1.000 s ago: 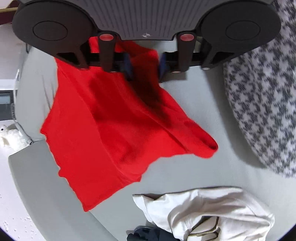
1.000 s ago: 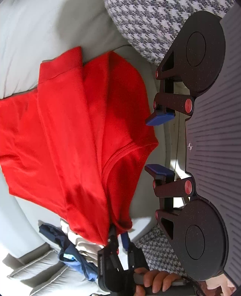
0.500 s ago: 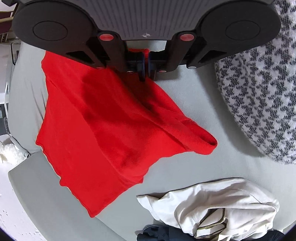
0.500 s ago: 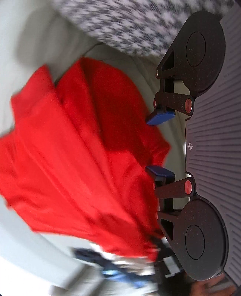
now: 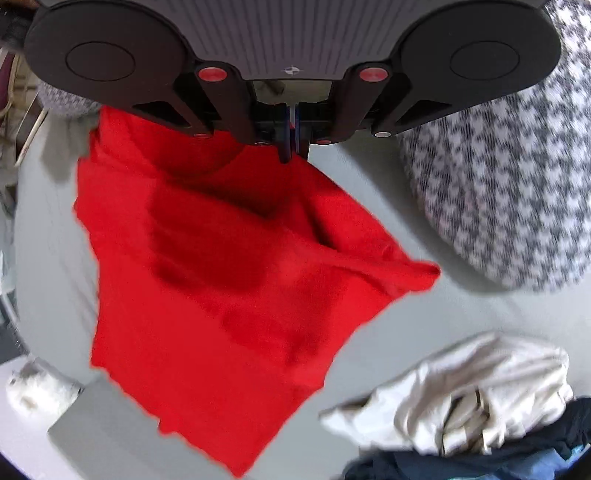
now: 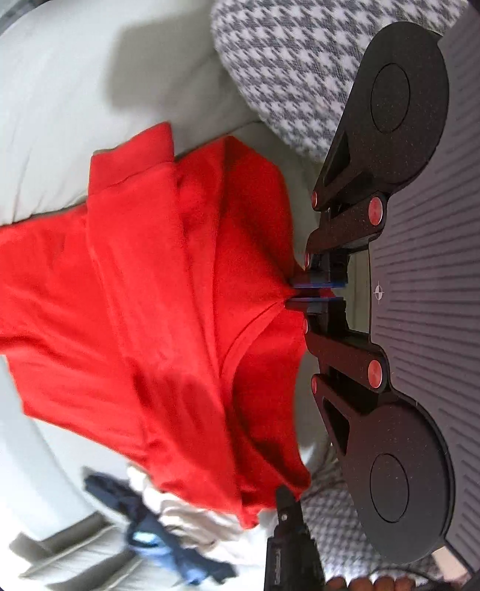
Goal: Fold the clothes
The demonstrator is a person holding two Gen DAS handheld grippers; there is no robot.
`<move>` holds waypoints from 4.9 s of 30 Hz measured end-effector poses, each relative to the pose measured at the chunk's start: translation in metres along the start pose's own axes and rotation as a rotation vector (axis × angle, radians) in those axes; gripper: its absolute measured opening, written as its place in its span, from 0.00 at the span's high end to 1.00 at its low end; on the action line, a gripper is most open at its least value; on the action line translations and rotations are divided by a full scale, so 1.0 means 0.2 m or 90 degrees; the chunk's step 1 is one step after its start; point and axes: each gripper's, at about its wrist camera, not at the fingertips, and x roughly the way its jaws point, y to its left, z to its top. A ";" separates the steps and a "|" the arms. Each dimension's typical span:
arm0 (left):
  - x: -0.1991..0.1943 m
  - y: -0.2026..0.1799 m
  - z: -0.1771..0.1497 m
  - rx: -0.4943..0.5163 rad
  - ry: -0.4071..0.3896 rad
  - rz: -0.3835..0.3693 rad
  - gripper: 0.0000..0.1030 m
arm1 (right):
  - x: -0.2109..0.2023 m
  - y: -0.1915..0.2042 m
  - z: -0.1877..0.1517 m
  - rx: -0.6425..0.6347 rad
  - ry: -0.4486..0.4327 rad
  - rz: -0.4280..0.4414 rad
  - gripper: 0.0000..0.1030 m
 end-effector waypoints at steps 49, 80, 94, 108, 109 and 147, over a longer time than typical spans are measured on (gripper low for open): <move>0.05 -0.26 0.46 0.252 -0.328 0.208 0.85 | 0.00 -0.03 0.37 -0.116 -0.202 -0.088 0.77; 0.16 -0.60 -0.22 0.439 -0.121 0.189 0.62 | 0.13 0.26 -0.11 -0.153 -0.011 -0.056 0.70; -0.08 -0.56 -0.24 0.388 -0.206 0.159 0.39 | -0.27 0.24 -0.13 -0.123 -0.124 -0.025 0.61; -0.06 -0.57 -0.06 0.365 -0.199 0.134 0.33 | -0.27 0.26 0.04 -0.122 -0.137 -0.050 0.53; -0.05 -0.57 -0.05 0.363 -0.197 0.132 0.33 | -0.25 0.25 0.05 -0.117 -0.135 -0.051 0.53; 0.31 -0.89 1.57 0.380 -0.377 0.182 0.27 | 0.23 -0.23 1.62 -0.128 -0.350 -0.106 0.51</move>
